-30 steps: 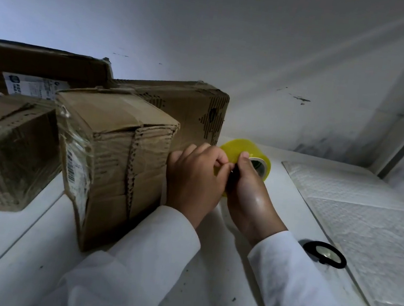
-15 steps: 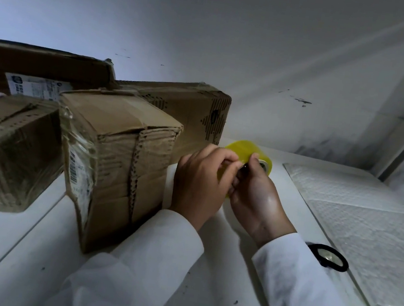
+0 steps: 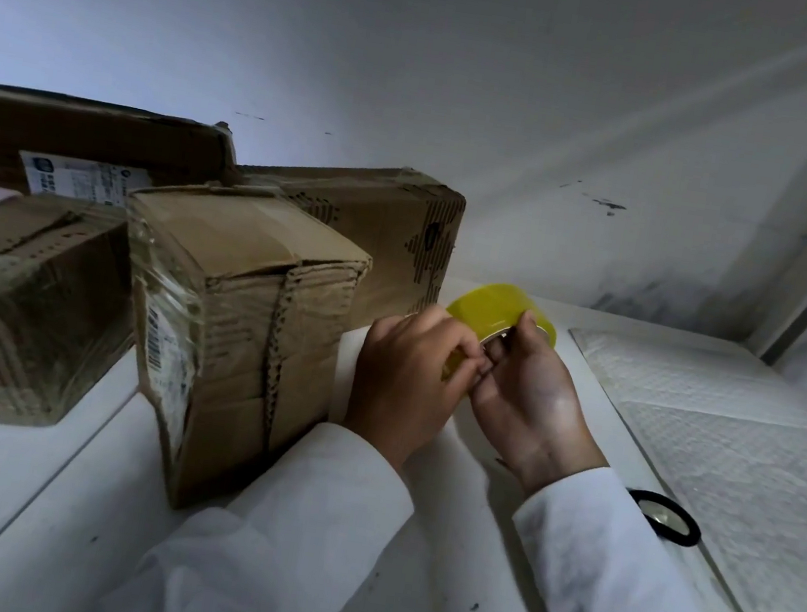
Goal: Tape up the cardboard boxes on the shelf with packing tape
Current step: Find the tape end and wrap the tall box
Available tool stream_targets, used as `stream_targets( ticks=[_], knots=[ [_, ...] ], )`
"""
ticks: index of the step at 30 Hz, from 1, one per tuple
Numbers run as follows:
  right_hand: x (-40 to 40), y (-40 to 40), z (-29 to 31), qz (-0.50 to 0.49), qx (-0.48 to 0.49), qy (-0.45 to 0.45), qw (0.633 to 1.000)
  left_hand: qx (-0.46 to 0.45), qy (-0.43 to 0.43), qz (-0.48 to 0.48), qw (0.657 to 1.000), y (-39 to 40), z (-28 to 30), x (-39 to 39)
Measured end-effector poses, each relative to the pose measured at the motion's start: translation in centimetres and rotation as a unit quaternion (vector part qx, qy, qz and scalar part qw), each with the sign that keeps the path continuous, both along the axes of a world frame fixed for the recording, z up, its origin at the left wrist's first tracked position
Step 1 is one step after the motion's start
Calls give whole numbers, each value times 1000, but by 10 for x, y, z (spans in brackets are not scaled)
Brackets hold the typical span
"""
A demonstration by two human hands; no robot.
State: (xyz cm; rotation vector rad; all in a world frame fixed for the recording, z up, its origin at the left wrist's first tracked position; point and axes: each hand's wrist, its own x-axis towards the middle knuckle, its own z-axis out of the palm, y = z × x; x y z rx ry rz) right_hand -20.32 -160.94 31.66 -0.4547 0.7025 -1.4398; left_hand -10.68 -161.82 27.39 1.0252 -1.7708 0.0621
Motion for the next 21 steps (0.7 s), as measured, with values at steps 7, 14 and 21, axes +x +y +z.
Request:
stream_targets(
  ticks=[7,14,21],
  knots=[
    [5,2,0,19,-4,23,1000,1,42,8,999,5,11,-3],
    [13,-1,-3,2,14,58,998,-7,24,77,997,4,9,0],
    [13,-2,-8,26,17,94,995,-12,17,91,996,6,11,-1]
  ],
)
